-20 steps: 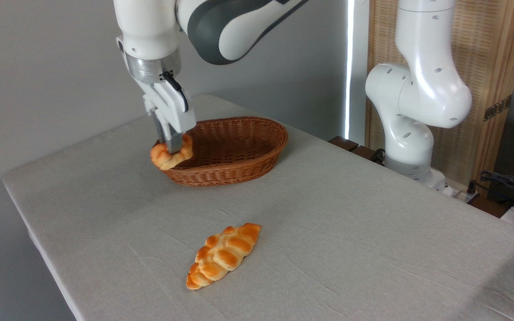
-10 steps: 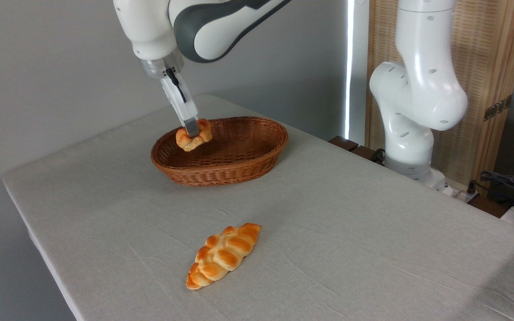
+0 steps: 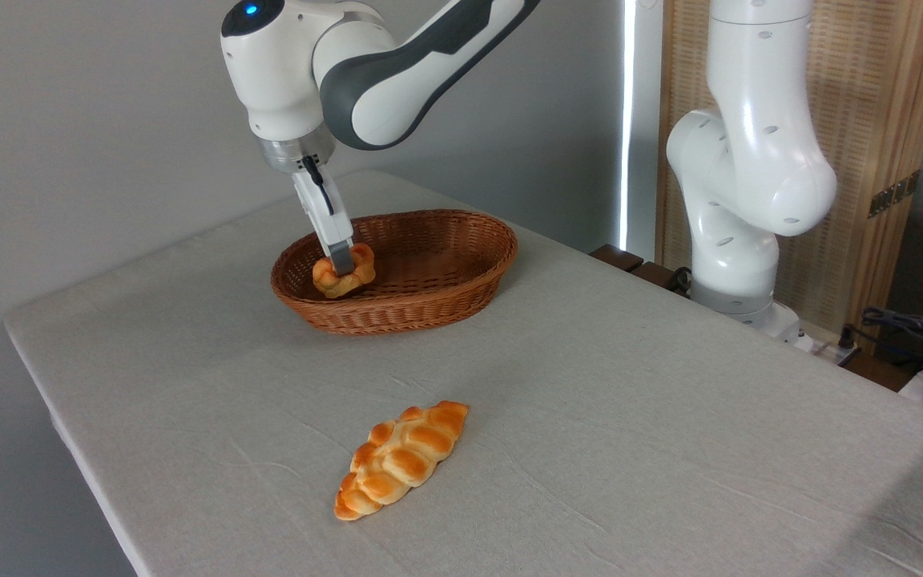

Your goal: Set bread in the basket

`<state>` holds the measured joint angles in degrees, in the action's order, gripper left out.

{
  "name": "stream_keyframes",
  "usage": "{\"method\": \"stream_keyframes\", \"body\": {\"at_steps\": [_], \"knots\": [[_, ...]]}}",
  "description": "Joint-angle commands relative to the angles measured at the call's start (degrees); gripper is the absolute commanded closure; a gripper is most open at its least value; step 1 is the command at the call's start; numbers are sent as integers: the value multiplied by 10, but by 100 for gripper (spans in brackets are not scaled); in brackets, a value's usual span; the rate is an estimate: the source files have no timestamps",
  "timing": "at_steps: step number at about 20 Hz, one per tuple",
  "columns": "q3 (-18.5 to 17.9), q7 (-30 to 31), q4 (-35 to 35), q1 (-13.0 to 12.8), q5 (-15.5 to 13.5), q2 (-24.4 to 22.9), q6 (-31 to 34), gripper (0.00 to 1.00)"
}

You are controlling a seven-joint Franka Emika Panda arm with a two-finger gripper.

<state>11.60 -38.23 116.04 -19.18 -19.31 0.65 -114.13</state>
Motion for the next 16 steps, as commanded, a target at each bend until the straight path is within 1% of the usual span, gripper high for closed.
{"method": "stream_keyframes", "body": {"at_steps": [1, 6, 8, 9, 11, 12, 14, 16], "knots": [[-6, -1, 2, -3, 6, -12, -4, 0], [-7, 3, -1, -2, 6, -15, -3, 0], [-9, 4, -7, 3, 4, -24, 0, 0], [-13, 4, -12, 3, 4, -29, 12, 0], [-25, 4, -46, 5, 2, -30, 49, 0], [-33, 3, -63, 9, 1, -30, 67, 0], [-40, 4, -93, 27, 4, -35, 88, 0], [-40, 3, -116, 60, 7, -49, 108, 0]]}}
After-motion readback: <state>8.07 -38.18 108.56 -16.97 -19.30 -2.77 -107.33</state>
